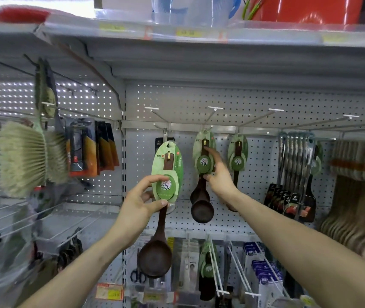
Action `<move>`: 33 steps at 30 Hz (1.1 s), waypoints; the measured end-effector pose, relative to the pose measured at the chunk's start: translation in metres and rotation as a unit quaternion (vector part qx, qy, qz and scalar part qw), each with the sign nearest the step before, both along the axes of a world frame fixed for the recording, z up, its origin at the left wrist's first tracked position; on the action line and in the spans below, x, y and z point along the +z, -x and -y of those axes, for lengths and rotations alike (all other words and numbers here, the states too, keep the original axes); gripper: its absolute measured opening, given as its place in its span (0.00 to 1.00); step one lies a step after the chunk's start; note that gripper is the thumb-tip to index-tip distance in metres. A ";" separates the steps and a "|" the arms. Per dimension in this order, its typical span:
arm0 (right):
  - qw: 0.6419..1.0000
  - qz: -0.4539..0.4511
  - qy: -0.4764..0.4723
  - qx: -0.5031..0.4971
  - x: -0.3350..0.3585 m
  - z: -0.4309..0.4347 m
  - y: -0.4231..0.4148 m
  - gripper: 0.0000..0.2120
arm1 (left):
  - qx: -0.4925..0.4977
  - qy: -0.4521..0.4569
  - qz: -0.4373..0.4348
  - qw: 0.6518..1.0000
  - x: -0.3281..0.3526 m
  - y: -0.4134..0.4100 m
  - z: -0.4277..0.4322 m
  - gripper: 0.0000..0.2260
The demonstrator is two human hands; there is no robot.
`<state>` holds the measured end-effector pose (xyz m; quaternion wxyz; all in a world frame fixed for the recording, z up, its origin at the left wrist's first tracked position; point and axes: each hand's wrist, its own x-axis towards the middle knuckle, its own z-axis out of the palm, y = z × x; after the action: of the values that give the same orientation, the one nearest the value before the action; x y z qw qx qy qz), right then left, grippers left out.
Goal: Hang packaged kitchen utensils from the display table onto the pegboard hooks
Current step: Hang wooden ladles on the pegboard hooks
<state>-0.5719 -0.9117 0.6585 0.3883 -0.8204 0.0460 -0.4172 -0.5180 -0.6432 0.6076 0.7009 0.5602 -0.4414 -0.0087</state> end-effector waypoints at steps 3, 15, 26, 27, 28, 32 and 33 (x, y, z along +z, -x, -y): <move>1.000 0.001 0.011 -0.005 0.001 0.015 -0.010 0.45 | 0.006 -0.001 0.001 1.000 0.000 -0.001 -0.003 0.27; 0.998 0.007 0.040 -0.045 -0.007 0.027 -0.040 0.44 | 0.020 -0.014 0.008 1.000 0.000 -0.007 -0.010 0.27; 1.000 -0.009 0.015 -0.010 -0.017 0.025 0.010 0.41 | 0.005 -0.012 0.012 1.000 0.000 -0.004 0.007 0.26; 1.000 0.002 0.014 0.004 -0.017 0.020 0.017 0.39 | -0.001 -0.011 0.010 1.000 0.000 -0.003 0.010 0.26; 1.000 0.019 0.008 0.024 -0.017 0.013 0.024 0.36 | -0.005 -0.010 0.007 1.000 0.002 -0.002 0.014 0.25; 0.988 0.075 -0.031 0.132 -0.011 -0.017 0.052 0.23 | -0.019 -0.008 -0.001 1.000 0.007 0.006 0.033 0.23; 0.986 0.070 -0.029 0.147 -0.010 -0.025 0.059 0.22 | -0.024 -0.006 0.005 1.000 0.009 0.009 0.038 0.22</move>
<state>-0.6310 -0.8872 0.6490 0.4714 -0.7753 -0.0904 -0.4105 -0.5266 -0.6815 0.6165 0.6947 0.5538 -0.4582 -0.0254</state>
